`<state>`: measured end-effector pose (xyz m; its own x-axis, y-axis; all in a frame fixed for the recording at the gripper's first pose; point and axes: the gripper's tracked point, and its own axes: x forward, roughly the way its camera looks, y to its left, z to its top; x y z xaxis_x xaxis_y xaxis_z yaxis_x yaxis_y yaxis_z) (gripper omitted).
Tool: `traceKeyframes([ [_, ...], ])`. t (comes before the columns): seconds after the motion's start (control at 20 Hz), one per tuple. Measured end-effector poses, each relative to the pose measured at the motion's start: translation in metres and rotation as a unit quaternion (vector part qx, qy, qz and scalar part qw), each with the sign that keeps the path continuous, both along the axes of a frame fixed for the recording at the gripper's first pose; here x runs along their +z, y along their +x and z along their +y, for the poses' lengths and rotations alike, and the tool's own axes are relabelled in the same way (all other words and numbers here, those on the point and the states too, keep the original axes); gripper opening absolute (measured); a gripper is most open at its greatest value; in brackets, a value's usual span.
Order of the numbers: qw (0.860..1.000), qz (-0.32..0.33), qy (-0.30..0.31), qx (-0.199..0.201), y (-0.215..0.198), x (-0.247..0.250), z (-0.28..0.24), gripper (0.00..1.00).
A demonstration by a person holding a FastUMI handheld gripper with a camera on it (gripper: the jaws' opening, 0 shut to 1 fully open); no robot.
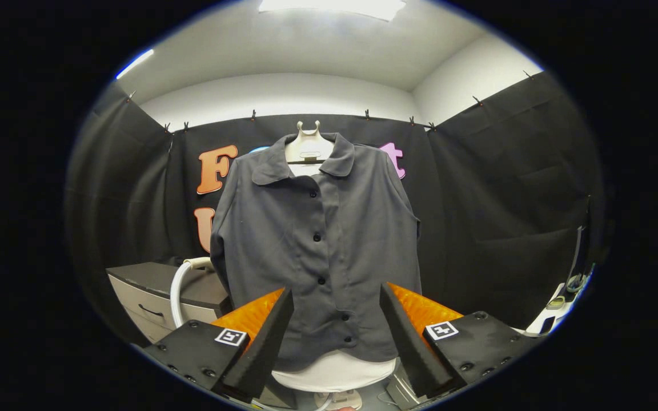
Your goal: Iron the clothes twice with a garment steamer, once on the left side and once on the right side.
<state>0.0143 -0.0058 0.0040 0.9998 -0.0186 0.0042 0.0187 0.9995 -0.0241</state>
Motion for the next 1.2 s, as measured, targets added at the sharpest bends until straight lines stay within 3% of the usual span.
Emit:
traceKeyframes([
  [0.75, 1.000, 0.004, 0.025, -0.009, 0.015, 0.000, 0.018, 0.98],
  [1.2, 1.000, -0.008, 0.011, 0.014, 0.021, 0.011, 0.056, 0.98],
])
